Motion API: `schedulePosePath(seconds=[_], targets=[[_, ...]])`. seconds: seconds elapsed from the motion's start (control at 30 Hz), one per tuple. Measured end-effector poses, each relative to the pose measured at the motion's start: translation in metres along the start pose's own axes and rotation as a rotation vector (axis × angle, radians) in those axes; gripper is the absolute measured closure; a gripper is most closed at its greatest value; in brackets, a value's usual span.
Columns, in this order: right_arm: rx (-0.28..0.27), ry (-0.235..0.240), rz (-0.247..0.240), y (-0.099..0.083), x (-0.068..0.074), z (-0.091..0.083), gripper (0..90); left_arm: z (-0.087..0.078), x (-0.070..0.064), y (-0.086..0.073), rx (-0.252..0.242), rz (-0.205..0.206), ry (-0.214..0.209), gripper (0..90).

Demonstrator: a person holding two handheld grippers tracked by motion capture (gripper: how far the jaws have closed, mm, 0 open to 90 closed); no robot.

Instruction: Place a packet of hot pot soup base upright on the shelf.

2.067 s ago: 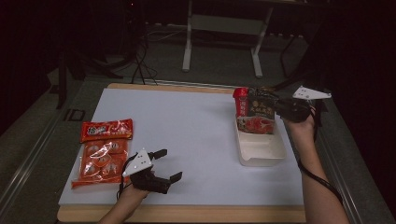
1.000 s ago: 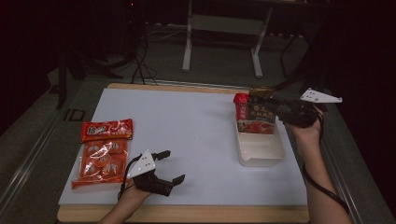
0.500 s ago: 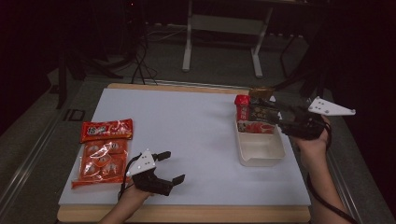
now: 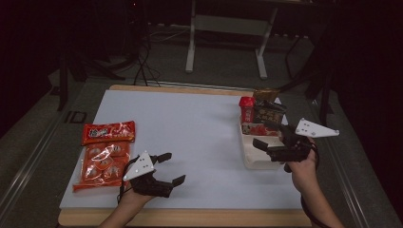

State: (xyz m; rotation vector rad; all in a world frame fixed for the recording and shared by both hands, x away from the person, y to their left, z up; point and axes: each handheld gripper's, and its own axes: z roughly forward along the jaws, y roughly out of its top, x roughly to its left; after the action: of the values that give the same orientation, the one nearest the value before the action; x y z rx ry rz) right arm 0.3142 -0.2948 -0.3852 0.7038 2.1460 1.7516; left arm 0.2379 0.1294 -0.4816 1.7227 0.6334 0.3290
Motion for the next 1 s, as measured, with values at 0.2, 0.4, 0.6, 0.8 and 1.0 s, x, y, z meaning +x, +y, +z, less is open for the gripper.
schedulePosePath(seconds=[0.2, 0.4, 0.6, 0.8, 1.0], targets=[[0.029, 0.098, 0.013, -0.011, 0.014, 0.003, 15.2, -0.017, 0.009, 0.011, -0.036, 0.0, 0.082, 36.6], [0.034, 0.106, -0.014, -0.019, 0.029, 0.0, 15.2, -0.035, 0.018, 0.021, -0.045, -0.001, 0.167, 48.8], [0.03, 0.096, -0.029, -0.025, 0.035, -0.001, 15.2, -0.057, 0.034, 0.028, -0.046, -0.032, 0.27, 60.1], [0.016, 0.078, -0.028, -0.03, 0.037, -0.002, 13.5, -0.078, 0.053, 0.025, -0.01, -0.053, 0.369, 75.1], [0.011, 0.057, -0.025, -0.032, 0.04, -0.002, 12.3, -0.095, 0.073, 0.014, 0.044, -0.063, 0.481, 87.6]])
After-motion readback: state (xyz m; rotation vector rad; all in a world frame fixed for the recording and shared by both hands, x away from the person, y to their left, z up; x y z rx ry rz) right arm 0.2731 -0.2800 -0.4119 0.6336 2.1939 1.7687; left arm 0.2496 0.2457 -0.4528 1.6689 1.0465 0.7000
